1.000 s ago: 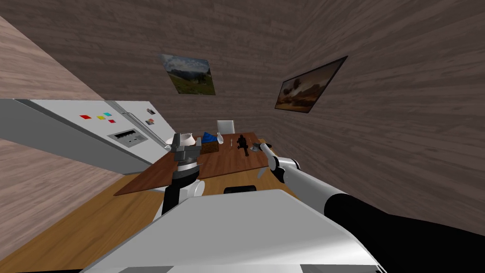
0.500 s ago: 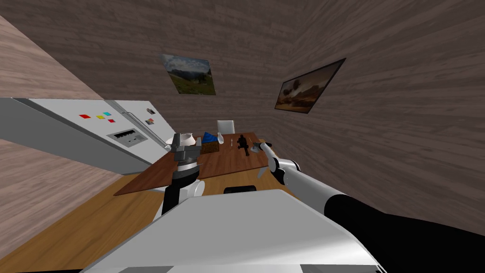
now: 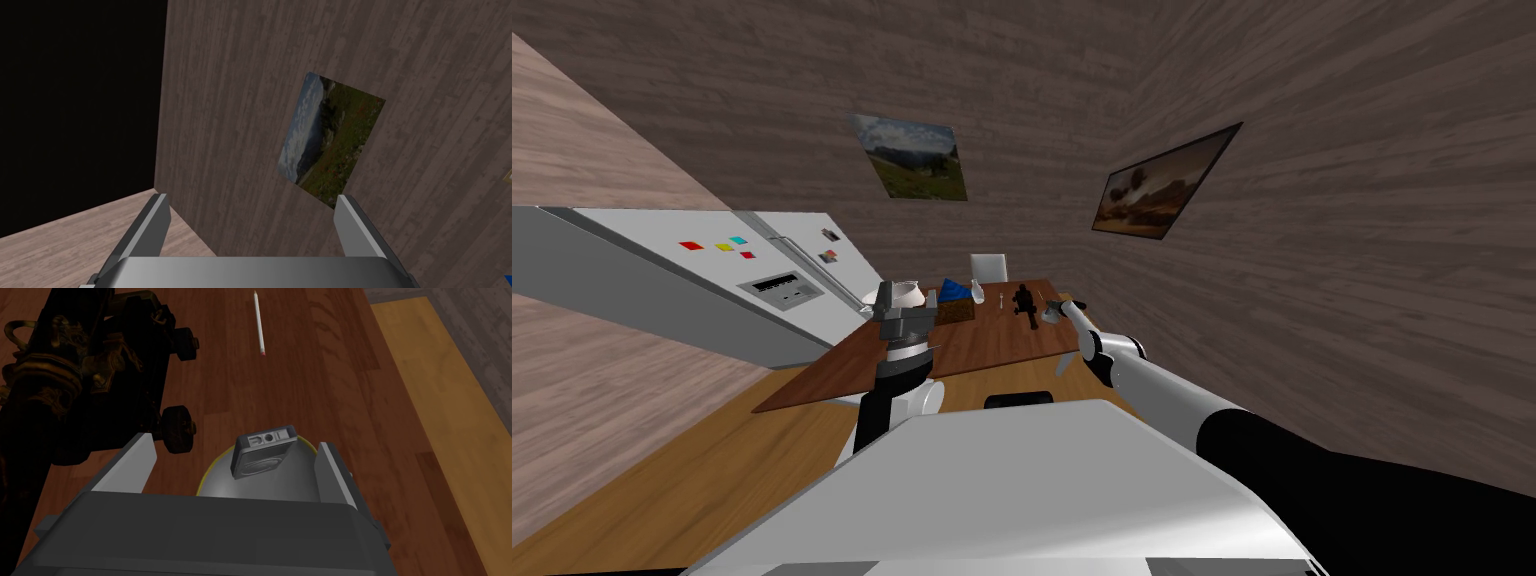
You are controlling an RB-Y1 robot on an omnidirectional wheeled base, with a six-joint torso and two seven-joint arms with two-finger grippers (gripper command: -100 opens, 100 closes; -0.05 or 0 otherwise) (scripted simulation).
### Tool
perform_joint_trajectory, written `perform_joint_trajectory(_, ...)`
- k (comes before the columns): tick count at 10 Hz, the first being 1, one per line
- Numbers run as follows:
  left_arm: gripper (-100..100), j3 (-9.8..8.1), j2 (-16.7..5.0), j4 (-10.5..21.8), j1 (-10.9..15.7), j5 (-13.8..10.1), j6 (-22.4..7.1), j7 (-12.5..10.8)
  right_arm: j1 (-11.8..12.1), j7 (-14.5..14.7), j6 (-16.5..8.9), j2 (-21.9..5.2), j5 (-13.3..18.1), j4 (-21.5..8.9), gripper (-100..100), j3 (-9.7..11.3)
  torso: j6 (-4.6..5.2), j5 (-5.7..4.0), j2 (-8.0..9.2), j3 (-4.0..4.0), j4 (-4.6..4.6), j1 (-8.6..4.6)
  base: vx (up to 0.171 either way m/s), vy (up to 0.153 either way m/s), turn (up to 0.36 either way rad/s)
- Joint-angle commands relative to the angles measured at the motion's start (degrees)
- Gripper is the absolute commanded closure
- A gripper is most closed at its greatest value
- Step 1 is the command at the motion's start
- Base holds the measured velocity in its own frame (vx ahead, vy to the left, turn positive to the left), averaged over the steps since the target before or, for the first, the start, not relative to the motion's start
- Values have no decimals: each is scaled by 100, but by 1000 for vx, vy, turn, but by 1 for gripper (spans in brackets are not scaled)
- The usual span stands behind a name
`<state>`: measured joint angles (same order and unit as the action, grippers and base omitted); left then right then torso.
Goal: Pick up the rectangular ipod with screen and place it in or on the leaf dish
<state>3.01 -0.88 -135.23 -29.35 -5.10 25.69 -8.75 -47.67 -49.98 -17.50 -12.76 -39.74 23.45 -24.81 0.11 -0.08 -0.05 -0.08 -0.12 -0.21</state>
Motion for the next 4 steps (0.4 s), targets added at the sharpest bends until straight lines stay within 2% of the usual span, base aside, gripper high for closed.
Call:
perform_joint_trajectory(1,0,0,0,0,0,0,0,0,0,0,0,0,0,0,0,0,0,0,0,0,0,0,0,0,0)
perform_joint_trajectory(4,0,0,0,0,0,0,0,0,0,0,0,0,0,0,0,0,0,0,0,0,0,0,0,0,0)
